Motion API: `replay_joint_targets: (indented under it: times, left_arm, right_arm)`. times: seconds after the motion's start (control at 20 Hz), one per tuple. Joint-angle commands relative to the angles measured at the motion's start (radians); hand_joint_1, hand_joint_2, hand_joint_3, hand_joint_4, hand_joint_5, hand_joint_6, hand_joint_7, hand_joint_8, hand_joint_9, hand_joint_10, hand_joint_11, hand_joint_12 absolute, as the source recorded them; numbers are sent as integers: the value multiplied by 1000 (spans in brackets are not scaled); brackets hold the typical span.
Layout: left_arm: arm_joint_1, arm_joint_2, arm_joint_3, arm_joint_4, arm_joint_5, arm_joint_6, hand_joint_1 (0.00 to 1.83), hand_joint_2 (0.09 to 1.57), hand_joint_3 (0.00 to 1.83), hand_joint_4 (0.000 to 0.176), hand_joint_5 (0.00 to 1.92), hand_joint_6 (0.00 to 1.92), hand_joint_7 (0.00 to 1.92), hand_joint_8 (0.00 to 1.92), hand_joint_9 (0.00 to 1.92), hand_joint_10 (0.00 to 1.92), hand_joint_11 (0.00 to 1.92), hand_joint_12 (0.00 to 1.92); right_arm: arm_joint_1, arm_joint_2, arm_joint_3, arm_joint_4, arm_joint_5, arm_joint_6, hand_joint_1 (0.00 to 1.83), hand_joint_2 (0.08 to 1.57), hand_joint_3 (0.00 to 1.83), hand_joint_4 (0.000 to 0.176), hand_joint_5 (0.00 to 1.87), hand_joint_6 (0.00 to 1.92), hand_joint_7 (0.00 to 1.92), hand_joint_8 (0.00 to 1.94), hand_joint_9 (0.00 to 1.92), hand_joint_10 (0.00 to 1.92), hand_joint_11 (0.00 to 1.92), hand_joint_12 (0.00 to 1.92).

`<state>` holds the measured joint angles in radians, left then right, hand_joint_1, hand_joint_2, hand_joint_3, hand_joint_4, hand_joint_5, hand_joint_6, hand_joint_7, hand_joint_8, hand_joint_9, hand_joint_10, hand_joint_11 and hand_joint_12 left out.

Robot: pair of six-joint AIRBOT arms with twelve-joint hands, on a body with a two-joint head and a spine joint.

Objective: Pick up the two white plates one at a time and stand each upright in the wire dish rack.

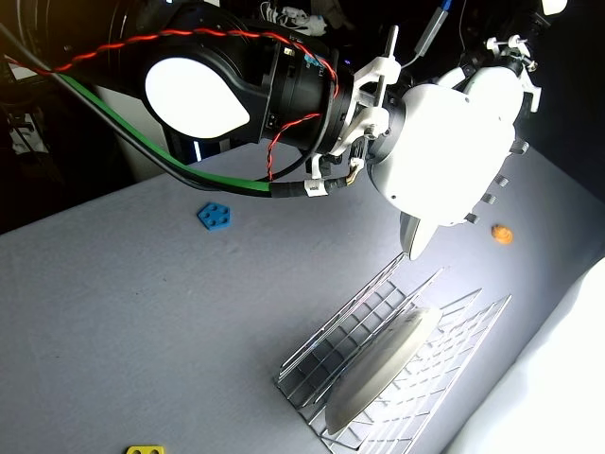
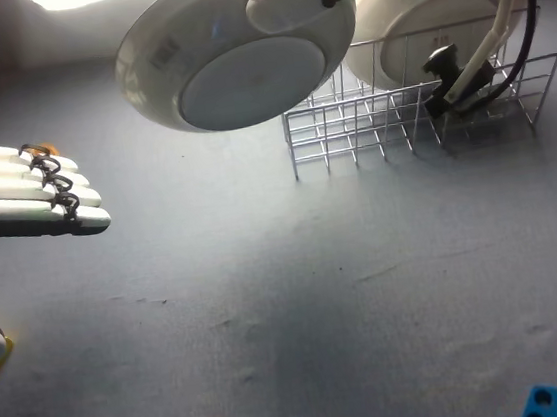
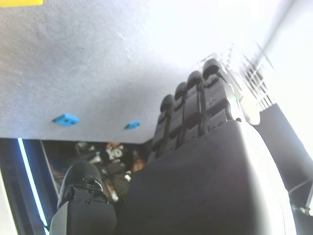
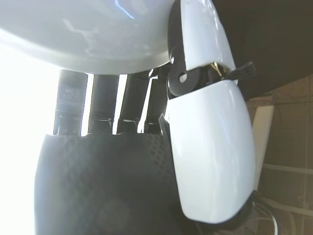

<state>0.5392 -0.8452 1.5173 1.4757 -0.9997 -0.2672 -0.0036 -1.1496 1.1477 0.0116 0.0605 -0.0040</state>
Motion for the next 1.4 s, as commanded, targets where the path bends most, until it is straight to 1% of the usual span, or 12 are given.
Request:
replay_joint_targets:
  times: [0.0, 0.3, 0.35, 0.45, 0.5, 0.75, 0.9, 0.95, 1.05, 1.15, 1.25, 1.35]
  left_arm:
    - [-7, 10, -2, -70, -29, -3, 0, 1064, 2, 0, 0, 0, 12, 1, 0, 0, 0, 0]
    - [-8, 10, -2, -68, -29, -3, 0, 1064, 2, 0, 4, 1, 10, 3, 0, 0, 0, 0]
    - [-8, 10, -3, -68, -29, -3, 0, 1061, 1, 0, 7, 2, 14, 4, 0, 0, 0, 0]
    - [-9, 10, -3, -68, -29, -3, 0, 1062, 1, 0, 8, 3, 13, 3, 0, 0, 0, 0]
    - [-10, 10, -3, -67, -29, -3, 0, 1061, 0, 0, 4, 1, 12, 3, 0, 0, 0, 0]
    - [-10, 9, -2, -67, -29, -3, 0, 1068, 3, 0, 0, 0, 11, 1, 0, 0, 0, 0]
    - [-9, 9, -1, -66, -29, -3, 0, 1063, 1, 0, 9, 4, 17, 3, 0, 0, 0, 0]
    - [-10, 9, -1, -66, -29, -3, 0, 1062, 0, 0, 11, 4, 21, 4, 0, 0, 0, 0]
    - [-10, 7, 2, -67, -30, -10, 0, 1063, 0, 0, 1, 0, 4, 0, 0, 0, 0, 0]
    - [-9, 5, 3, -67, -30, -12, 0, 1066, 2, 0, 0, 0, 8, 3, 0, 0, 0, 0]
    - [-9, 4, 3, -67, -30, -12, 0, 1063, 0, 0, 8, 3, 13, 5, 0, 0, 0, 0]
    - [-9, 2, 3, -67, -30, -12, 0, 1063, 0, 0, 0, 0, 12, 4, 0, 0, 0, 0]
  right_arm:
    - [12, 8, 1, 26, 156, 20, 1402, 1020, 1, 0, 1111, 691, 1243, 451, 1138, 895, 965, 1042]
    - [8, 8, -3, 27, 169, 20, 1403, 1015, 0, 0, 1121, 684, 1280, 368, 1145, 889, 968, 1088]
    - [9, 8, -4, 32, 169, 20, 1403, 1013, 2, 0, 1126, 647, 1275, 424, 1140, 885, 942, 1116]
    - [10, 8, -7, 38, 169, 21, 1404, 1014, 1, 0, 1114, 656, 1273, 430, 1149, 879, 957, 1126]
    - [11, 8, -8, 40, 169, 21, 1403, 1016, 0, 0, 1124, 643, 1262, 462, 1131, 895, 916, 1124]
    - [15, 8, -8, 58, 168, 21, 1403, 1019, 1, 0, 1094, 699, 1263, 437, 1142, 889, 965, 1092]
    - [16, 7, -8, 60, 169, 21, 1399, 1032, 0, 0, 1046, 801, 1215, 508, 1134, 893, 997, 1037]
    - [16, 7, -8, 61, 169, 21, 1402, 1020, 0, 0, 1088, 698, 1256, 454, 1151, 880, 982, 1042]
    - [17, 7, -8, 62, 169, 20, 1400, 1028, 1, 0, 1076, 734, 1226, 516, 1120, 911, 933, 1095]
    - [17, 5, -8, 65, 171, 19, 1402, 1021, 0, 0, 1097, 684, 1250, 456, 1143, 897, 959, 1055]
    - [17, 5, -7, 81, 172, 19, 1401, 1024, 2, 0, 1098, 674, 1234, 514, 1121, 915, 924, 1076]
    - [17, 4, -7, 81, 174, 10, 1402, 1022, 0, 0, 1079, 728, 1239, 486, 1149, 867, 982, 1009]
